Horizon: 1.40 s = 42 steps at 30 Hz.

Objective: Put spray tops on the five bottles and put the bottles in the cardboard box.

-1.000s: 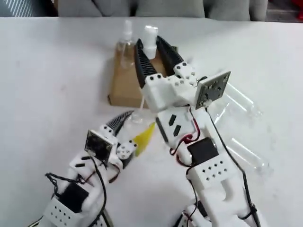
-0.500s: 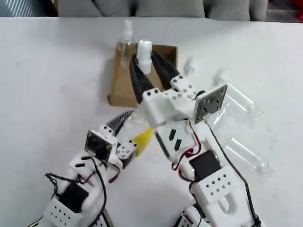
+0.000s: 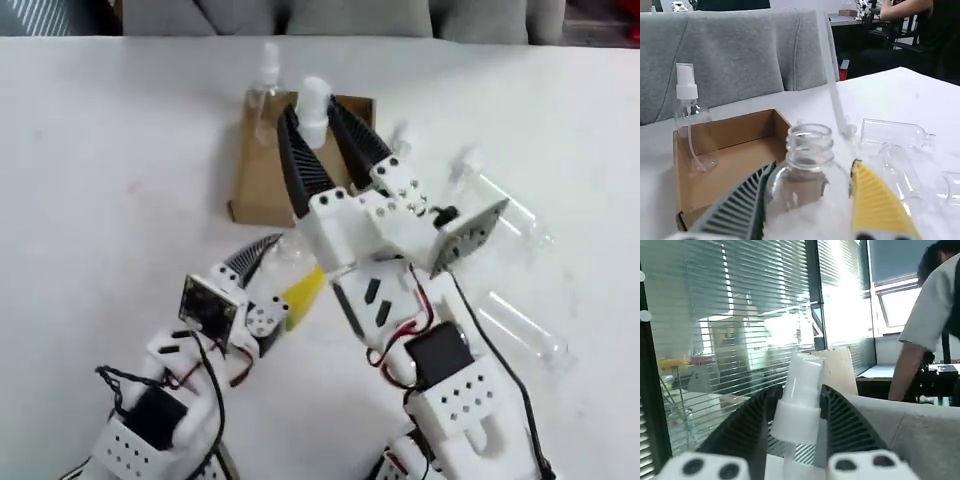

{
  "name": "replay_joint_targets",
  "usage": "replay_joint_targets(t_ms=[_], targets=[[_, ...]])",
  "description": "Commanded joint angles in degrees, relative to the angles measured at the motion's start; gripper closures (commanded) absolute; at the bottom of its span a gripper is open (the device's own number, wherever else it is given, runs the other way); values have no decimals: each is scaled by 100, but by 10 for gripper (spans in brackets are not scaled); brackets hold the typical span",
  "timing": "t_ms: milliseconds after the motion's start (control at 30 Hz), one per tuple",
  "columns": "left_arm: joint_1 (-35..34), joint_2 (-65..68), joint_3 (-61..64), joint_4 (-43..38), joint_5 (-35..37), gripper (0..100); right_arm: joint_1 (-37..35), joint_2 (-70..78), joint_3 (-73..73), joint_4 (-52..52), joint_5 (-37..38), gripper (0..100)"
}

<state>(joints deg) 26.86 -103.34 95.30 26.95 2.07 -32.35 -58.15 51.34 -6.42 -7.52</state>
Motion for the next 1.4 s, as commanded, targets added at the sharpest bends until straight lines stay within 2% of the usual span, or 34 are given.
replay_joint_targets(t_ms=[0, 233, 1367], targets=[[4, -110, -62, -158, 62, 980, -40, 374, -484, -57, 9, 982], [4, -110, -62, -141, 62, 980, 101, 936, -554, -629, 18, 982], [4, -110, -53, -149, 62, 980, 224, 312, 413, -620, 0, 982]])
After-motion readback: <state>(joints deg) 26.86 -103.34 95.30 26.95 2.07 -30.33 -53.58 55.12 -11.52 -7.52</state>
